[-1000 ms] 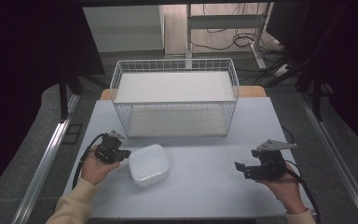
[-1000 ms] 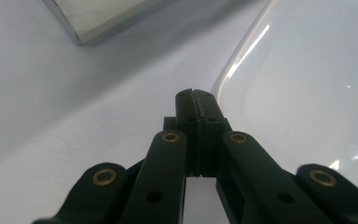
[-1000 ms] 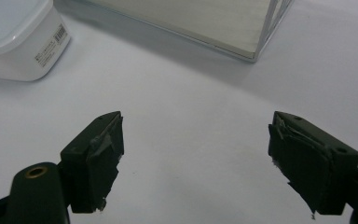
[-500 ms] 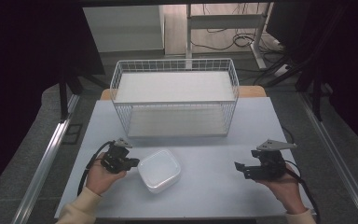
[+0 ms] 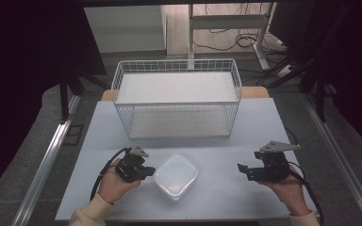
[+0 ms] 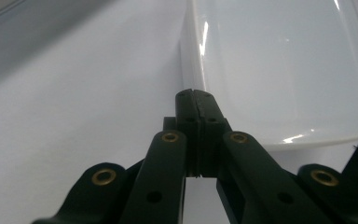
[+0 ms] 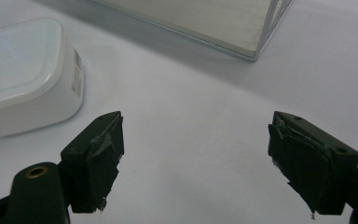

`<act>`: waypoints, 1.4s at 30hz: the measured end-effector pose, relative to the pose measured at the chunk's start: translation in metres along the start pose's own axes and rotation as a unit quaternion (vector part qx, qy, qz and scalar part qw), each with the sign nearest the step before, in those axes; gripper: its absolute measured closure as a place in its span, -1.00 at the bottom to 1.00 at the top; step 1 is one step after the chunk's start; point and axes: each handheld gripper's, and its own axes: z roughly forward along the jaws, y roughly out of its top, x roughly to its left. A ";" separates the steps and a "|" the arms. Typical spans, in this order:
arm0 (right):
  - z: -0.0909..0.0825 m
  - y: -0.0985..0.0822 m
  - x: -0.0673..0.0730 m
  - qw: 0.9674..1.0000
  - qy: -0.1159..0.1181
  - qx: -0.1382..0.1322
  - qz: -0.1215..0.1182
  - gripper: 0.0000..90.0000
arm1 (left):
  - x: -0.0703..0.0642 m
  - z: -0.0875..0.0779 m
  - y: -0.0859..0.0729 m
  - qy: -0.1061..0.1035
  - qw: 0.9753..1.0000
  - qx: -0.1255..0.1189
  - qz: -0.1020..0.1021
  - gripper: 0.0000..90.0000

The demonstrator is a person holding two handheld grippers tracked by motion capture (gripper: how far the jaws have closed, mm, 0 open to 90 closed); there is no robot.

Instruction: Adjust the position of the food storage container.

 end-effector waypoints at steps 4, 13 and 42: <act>0.000 0.000 0.000 1.000 0.000 0.000 0.000 -0.61 | -0.009 0.003 0.001 -0.011 1.000 -0.001 0.006 0.99; 0.002 0.000 0.001 1.000 0.001 0.002 -0.001 -0.61 | -0.032 0.015 0.014 -0.037 0.999 0.005 0.027 0.99; -0.001 -0.001 0.000 1.000 -0.005 -0.004 0.006 -0.61 | -0.057 0.026 0.029 -0.071 0.997 -0.033 0.006 0.95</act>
